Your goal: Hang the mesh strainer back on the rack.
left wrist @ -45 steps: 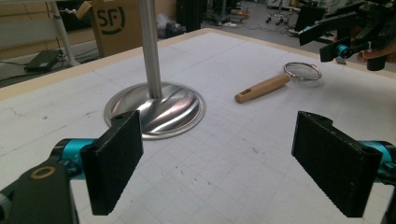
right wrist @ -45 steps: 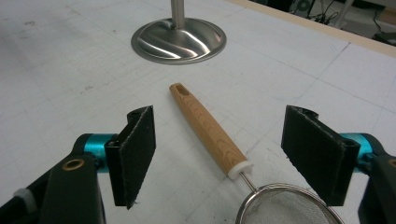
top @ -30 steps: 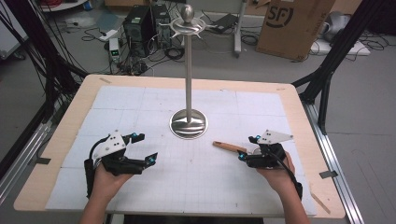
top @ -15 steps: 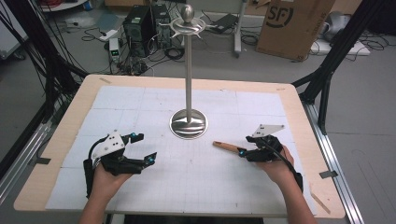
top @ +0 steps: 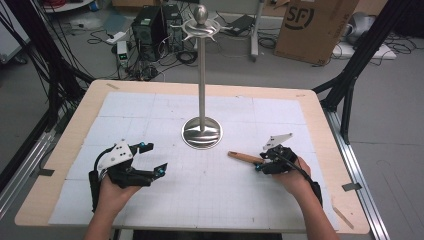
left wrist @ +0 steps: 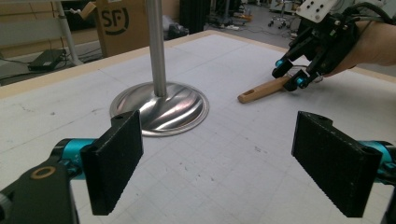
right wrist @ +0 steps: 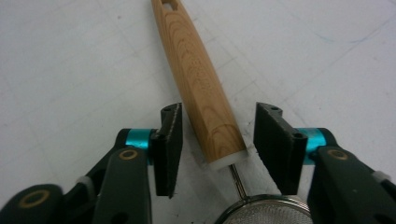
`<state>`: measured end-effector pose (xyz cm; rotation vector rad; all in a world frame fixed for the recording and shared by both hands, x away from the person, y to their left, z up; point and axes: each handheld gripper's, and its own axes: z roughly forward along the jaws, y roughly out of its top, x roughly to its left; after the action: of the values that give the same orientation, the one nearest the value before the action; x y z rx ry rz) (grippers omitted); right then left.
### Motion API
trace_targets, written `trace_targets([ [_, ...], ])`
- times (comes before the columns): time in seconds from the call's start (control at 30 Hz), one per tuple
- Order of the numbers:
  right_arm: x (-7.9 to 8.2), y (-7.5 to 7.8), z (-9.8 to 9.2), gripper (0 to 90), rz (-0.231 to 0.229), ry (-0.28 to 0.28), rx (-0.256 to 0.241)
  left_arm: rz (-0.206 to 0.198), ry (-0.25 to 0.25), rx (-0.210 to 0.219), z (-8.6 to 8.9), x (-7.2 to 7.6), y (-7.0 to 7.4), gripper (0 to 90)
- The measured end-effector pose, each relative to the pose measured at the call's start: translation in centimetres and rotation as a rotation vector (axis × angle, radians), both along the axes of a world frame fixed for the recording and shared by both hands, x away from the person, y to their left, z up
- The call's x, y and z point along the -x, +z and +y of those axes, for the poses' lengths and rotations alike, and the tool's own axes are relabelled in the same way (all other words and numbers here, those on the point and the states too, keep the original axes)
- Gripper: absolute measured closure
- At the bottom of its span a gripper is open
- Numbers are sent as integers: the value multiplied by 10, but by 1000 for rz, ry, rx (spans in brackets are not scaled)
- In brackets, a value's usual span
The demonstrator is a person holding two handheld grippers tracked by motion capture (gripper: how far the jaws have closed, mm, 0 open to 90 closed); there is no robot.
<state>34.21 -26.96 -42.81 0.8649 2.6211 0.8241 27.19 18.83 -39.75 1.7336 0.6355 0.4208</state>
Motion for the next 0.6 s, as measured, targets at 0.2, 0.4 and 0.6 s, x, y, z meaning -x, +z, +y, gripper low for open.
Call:
trace_targets([
  [0.2, 0, 1, 1, 621, 1, 3, -4, 0, -1, -2, 0, 0, 0, 171],
  [0.4, 2, 2, -1, 668, 20, -27, -11, -1, -1, 0, 0, 0, 0, 171],
  [0.6, 1, 4, 2, 663, 34, -29, 15, 1, 0, -1, 0, 0, 0, 171],
])
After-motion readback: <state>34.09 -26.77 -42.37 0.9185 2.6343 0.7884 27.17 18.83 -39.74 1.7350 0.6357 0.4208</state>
